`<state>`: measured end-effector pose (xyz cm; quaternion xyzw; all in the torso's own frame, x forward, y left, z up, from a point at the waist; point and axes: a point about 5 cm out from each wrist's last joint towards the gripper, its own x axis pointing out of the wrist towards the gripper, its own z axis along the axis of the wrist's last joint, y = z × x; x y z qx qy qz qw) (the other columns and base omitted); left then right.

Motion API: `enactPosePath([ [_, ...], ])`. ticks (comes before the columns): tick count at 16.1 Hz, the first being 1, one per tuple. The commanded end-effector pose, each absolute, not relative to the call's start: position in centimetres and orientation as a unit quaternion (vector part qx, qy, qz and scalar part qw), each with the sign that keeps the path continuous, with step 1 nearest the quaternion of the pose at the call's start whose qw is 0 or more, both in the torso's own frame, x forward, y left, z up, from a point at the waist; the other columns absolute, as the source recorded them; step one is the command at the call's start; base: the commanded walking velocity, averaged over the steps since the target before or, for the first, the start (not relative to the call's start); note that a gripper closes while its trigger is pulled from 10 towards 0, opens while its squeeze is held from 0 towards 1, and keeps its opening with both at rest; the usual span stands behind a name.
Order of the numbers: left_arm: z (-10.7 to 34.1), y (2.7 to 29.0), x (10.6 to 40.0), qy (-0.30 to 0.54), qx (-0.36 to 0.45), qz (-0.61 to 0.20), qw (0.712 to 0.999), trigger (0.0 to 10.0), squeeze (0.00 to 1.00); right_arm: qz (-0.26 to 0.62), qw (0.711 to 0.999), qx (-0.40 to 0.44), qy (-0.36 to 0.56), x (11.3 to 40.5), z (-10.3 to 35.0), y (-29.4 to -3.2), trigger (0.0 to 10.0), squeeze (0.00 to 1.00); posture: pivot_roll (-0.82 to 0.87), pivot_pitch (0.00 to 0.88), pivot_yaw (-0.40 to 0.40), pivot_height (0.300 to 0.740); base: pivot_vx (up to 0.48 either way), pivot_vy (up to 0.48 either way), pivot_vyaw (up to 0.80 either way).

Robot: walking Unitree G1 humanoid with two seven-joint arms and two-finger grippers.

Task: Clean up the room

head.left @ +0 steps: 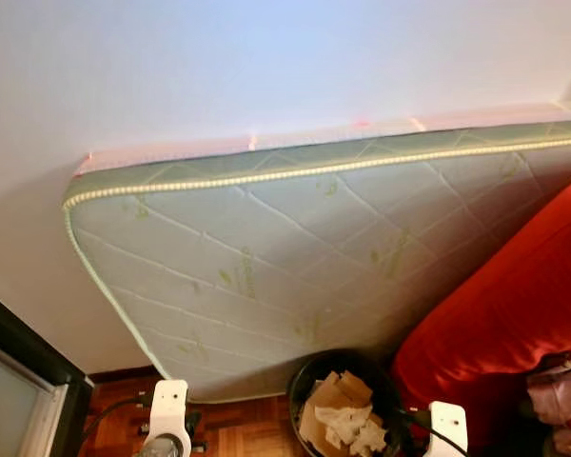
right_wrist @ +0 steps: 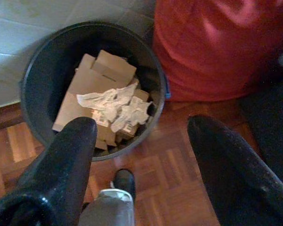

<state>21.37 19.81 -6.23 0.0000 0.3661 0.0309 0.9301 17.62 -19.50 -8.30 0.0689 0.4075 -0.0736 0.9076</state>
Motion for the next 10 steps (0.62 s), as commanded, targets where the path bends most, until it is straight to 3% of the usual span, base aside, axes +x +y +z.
enactPosePath([
  [1, -6.3, 20.0, 21.3, 0.371, 0.002, 0.037, 0.928, 10.0, 0.00, -0.065, 0.906, 0.071, 0.412, 17.5, -8.4, -19.1, 10.0, 0.00, -0.01, 0.025, 0.031, 0.740, 0.000, 0.000, 0.00],
  [10, -7.0, 19.7, 20.0, 0.383, -0.007, 0.036, 0.923, 10.0, 0.00, -0.046, 0.894, 0.038, 0.444, 15.5, -9.3, -19.5, 10.0, 0.00, -0.03, 0.015, 0.018, 0.740, 0.000, 0.000, 0.00],
])
